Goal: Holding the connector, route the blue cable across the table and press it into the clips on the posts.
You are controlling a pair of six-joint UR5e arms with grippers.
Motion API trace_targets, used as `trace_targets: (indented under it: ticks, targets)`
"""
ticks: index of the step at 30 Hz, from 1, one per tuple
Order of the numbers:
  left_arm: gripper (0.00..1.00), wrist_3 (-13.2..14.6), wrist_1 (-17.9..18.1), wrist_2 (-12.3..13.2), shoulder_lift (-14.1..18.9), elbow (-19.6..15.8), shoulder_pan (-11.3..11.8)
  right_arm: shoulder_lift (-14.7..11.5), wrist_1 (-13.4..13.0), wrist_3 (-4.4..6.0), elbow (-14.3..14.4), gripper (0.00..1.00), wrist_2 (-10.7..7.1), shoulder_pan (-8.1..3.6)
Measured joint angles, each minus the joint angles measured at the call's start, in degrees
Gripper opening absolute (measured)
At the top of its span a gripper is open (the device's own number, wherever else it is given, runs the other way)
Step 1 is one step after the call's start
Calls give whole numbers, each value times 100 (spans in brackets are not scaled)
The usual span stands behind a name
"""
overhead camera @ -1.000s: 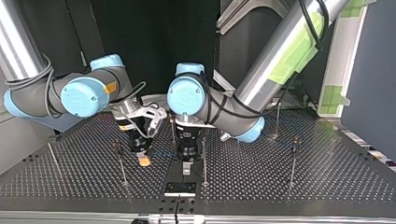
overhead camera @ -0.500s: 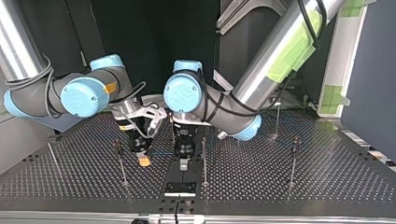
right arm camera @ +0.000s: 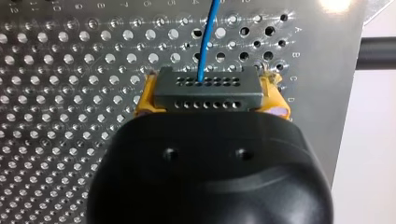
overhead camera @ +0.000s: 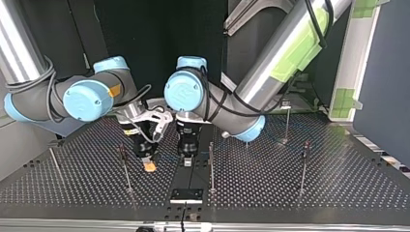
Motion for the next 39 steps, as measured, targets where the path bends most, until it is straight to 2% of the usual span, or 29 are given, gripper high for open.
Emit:
trace_targets:
  ticks: [4, 10, 17, 26, 33, 39]
  targets:
    - [0, -21, -9, -153, 7, -162, -63, -1, 6, 7, 71, 0, -1, 18]
    - [0, -110, 185, -430, 10, -441, -196, -4, 4, 0, 300, 0, 0, 35]
    - [0, -402, 531, -782, 13, -794, -348, -8, -12, -18, 620, 0, 8, 55]
    - [0, -790, 924, -1180, 14, -1190, -458, -7, -32, -100, 1078, 0, 61, 11]
    - [0, -953, 1266, -1240, 12, -1529, -480, -7, -62, -165, 1426, 0, 98, -7]
    - [0, -855, 1543, -1040, 10, -1804, -451, -8, -137, -180, 1690, 0, 105, -19]
